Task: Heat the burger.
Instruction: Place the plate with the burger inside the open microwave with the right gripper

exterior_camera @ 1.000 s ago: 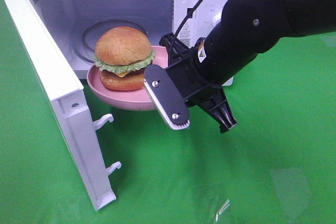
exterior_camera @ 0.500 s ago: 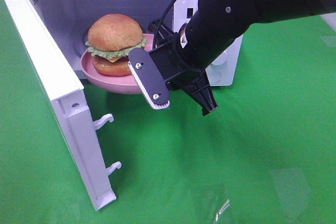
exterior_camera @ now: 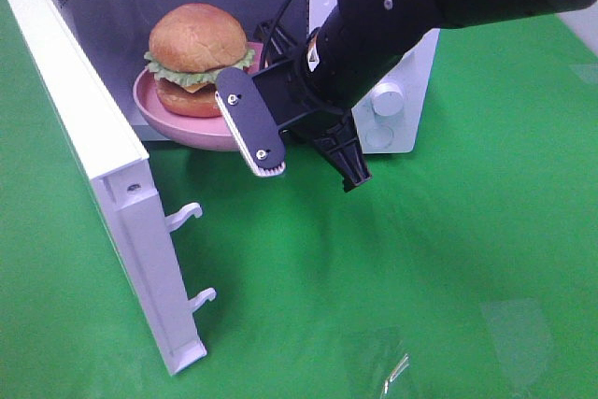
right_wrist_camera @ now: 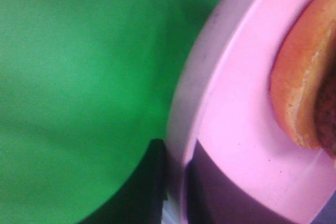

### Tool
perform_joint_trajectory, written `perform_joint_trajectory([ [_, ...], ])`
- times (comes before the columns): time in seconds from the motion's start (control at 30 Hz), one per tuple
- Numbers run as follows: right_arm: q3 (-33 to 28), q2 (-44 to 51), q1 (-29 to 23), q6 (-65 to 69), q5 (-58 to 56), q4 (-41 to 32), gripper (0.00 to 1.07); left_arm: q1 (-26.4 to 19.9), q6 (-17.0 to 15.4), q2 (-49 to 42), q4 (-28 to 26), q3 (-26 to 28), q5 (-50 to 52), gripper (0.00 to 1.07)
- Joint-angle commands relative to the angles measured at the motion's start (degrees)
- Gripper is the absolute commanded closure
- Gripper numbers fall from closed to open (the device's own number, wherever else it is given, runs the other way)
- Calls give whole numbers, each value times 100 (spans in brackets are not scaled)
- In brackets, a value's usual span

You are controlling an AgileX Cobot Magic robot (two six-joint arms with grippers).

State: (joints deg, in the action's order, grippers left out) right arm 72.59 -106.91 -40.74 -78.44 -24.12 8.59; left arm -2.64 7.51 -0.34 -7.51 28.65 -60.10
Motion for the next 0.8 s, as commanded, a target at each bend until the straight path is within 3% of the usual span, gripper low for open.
perform_joint_trajectory([
  [0.03, 195, -29, -11, 218, 315, 0, 107, 17, 6, -97, 11, -17, 80, 4],
  [0.8, 1146, -819, -11, 647, -11, 132, 107, 17, 6, -97, 11, -17, 80, 4],
])
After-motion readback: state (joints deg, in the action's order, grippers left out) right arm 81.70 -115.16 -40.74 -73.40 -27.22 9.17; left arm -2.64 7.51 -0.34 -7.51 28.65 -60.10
